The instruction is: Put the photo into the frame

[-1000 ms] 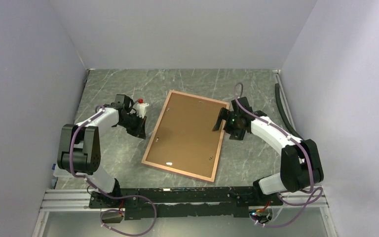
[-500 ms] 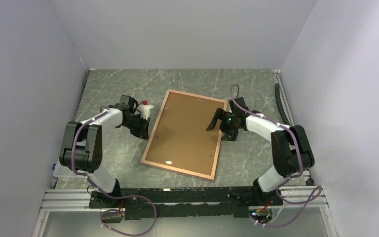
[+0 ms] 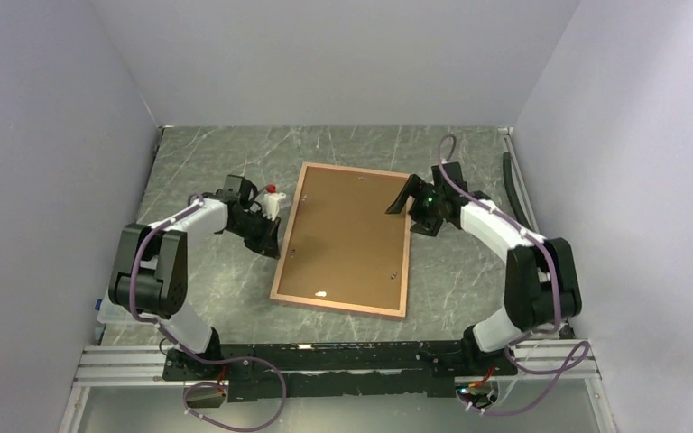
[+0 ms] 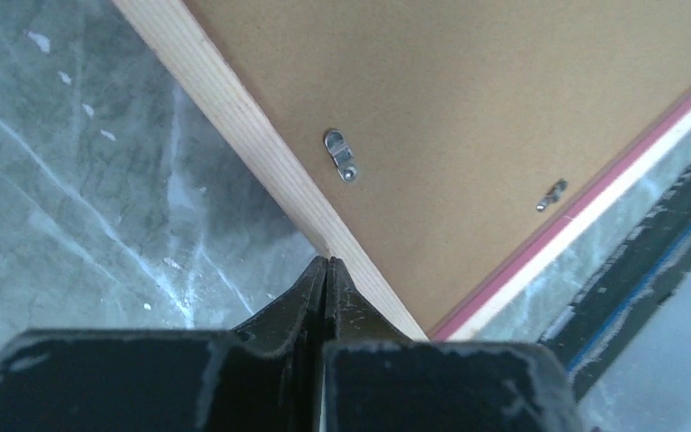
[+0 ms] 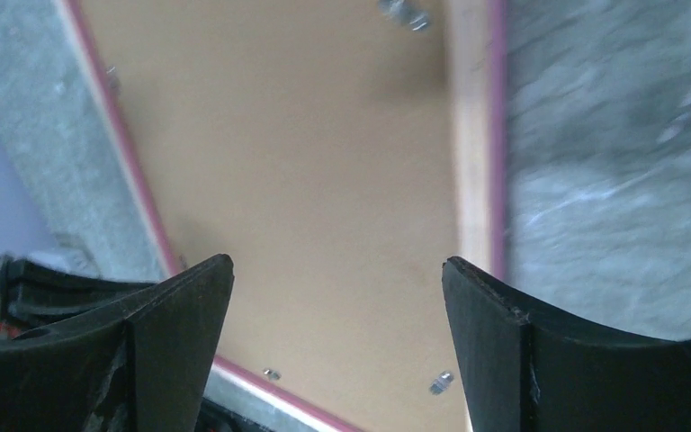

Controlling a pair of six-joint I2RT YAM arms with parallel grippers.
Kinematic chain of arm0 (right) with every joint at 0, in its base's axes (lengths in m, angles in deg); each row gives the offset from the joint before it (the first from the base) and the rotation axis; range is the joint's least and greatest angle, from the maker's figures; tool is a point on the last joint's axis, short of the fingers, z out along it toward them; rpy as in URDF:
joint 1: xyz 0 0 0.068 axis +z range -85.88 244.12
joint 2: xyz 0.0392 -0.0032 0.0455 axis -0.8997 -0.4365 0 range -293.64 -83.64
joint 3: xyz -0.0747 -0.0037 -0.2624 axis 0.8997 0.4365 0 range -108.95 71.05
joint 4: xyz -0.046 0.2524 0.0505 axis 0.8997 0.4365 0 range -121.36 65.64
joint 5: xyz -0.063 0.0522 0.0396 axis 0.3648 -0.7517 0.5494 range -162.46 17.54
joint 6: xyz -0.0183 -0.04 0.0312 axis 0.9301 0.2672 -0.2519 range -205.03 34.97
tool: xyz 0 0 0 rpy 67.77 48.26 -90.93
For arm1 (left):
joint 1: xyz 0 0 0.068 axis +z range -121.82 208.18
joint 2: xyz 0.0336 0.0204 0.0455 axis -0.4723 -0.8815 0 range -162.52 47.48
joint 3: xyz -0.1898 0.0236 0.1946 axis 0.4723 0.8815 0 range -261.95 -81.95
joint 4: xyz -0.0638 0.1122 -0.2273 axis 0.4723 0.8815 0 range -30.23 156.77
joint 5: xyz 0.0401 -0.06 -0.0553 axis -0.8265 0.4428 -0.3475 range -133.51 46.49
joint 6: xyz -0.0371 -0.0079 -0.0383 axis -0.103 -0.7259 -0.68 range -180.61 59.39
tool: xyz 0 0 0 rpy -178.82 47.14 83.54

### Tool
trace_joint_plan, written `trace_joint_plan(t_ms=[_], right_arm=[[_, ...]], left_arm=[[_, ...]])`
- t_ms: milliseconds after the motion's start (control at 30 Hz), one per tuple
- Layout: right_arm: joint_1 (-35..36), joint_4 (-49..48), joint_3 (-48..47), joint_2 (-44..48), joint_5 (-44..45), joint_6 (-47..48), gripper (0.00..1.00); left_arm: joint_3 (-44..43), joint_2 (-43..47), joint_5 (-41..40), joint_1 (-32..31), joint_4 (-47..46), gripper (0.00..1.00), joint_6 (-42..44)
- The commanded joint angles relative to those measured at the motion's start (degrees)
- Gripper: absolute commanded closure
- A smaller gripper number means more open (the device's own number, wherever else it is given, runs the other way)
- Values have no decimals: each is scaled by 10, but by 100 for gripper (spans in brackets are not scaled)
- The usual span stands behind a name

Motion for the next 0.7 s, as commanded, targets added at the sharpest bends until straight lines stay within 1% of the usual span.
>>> trace_joint_plan(t_ms=[0, 67, 100, 167, 267, 367, 500, 633, 667], right_arm=[[73, -65, 34, 91, 37, -60, 13], [124, -100, 51, 100, 54, -93, 17], [153, -116, 55, 97, 62, -107, 19], [203, -135, 49, 78, 81, -129, 25], [267, -160, 26, 34, 99, -152, 34], [313, -182, -2, -18, 104, -168, 36], [340, -238, -24, -87, 89, -197, 43], [356, -256, -63, -147, 83, -206, 52], [359, -259, -72, -160, 83, -208, 55]], left_arm=[[-40, 27, 89, 40, 29, 88, -30], [-53, 9, 109, 54, 33, 78, -43], [-57, -2, 111, 56, 32, 75, -49], [-62, -26, 111, 60, 24, 73, -55], [-70, -61, 130, 67, 27, 73, -56], [-71, -79, 154, 69, 24, 73, -46], [-65, -88, 171, 69, 19, 73, -34], [-57, -98, 160, 71, 7, 76, -36], [-59, -101, 160, 73, 9, 77, -36]])
